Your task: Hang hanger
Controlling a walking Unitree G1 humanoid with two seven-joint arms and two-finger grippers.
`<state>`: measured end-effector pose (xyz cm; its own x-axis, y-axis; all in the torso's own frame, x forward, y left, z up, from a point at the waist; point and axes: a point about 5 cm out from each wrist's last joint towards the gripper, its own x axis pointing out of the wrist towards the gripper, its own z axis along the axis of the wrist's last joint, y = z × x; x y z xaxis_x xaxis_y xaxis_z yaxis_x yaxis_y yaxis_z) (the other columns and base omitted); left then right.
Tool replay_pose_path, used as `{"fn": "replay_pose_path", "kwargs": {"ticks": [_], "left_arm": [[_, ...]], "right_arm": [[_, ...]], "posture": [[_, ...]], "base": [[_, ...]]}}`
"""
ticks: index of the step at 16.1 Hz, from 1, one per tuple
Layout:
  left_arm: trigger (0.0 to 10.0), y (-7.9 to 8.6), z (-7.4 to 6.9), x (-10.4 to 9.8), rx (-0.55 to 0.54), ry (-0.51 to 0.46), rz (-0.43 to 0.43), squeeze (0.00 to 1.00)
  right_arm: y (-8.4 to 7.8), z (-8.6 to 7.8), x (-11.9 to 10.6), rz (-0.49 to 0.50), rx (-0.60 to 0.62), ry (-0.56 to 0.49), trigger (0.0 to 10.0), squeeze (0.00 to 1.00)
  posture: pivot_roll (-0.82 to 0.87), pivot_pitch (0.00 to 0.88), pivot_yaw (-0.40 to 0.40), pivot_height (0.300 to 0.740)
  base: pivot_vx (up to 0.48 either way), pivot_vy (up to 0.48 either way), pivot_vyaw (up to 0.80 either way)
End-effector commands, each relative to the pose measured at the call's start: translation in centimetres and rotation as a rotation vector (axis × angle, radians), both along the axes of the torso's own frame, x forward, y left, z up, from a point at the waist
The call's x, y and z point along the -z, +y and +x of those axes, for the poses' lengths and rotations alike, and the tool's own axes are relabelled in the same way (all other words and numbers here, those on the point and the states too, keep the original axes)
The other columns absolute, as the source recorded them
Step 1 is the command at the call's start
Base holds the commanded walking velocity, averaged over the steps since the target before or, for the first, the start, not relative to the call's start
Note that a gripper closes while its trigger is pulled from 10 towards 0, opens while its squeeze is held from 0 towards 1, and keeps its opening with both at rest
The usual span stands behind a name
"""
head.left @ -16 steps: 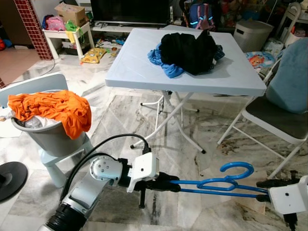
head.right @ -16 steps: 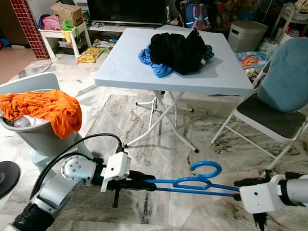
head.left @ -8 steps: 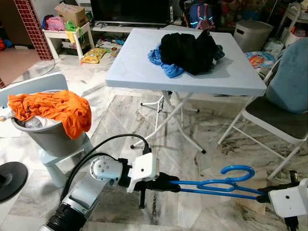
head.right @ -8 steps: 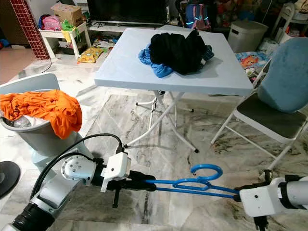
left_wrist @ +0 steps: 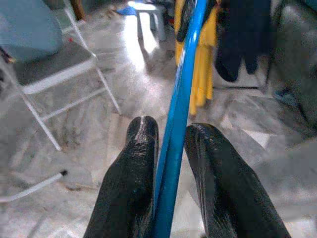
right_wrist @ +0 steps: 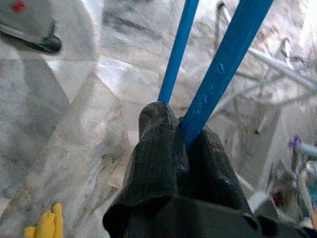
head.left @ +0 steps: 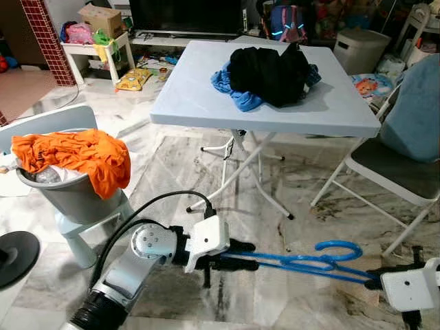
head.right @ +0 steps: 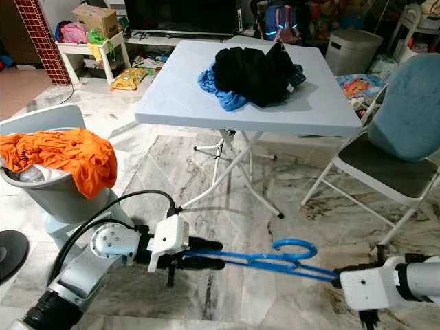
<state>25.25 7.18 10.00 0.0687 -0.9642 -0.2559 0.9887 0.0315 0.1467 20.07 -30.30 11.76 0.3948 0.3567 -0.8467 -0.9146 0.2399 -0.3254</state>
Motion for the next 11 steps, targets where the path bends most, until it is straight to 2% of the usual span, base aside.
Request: {"fn": "replay_pose_path", "kwargs": {"ticks": [1, 4, 8, 10, 11], "left_arm": [[10.0, 0.0, 0.6, -0.9, -0.013, -0.05, -0.009, 1.0], [10.0, -0.3, 1.3, -1.5, -0.077, -0.109, -0.05, 1.0], [10.0, -0.7, 1.2, -1.6, -0.135, -0.101, -0.075, 1.0], [10.0, -0.3, 1.3, -1.2, -0.267, -0.096, -0.095, 1.0], [10.0, 0.4, 1.8, -1.1, -0.428, -0.067, -0.128, 1.0]], "right_arm": [[-0.4, 0.2, 0.4, -0.028, 0.031, -0.009, 0.0, 0.0], [-1.4, 0.8, 0.9, -0.091, 0.085, -0.048, 0.0, 0.0], [-2.0, 1.2, 1.8, -0.133, 0.172, -0.095, 0.0, 0.0], [-2.2, 0.6, 2.4, -0.119, 0.212, -0.113, 0.0, 0.0], [-2.6, -0.1, 2.6, -0.098, 0.264, -0.119, 0.0, 0.0]], "posture": [[-0.01, 0.0, -0.036, 0.74], [0.0, 0.0, -0.041, 0.74], [0.0, 0.0, -0.05, 0.74], [0.0, 0.0, -0.055, 0.74], [0.01, 0.0, -0.059, 0.74]], "base": [[0.0, 0.0, 0.0], [0.0, 0.0, 0.0], [0.0, 0.0, 0.0], [0.0, 0.0, 0.0], [0.0, 0.0, 0.0]]}}
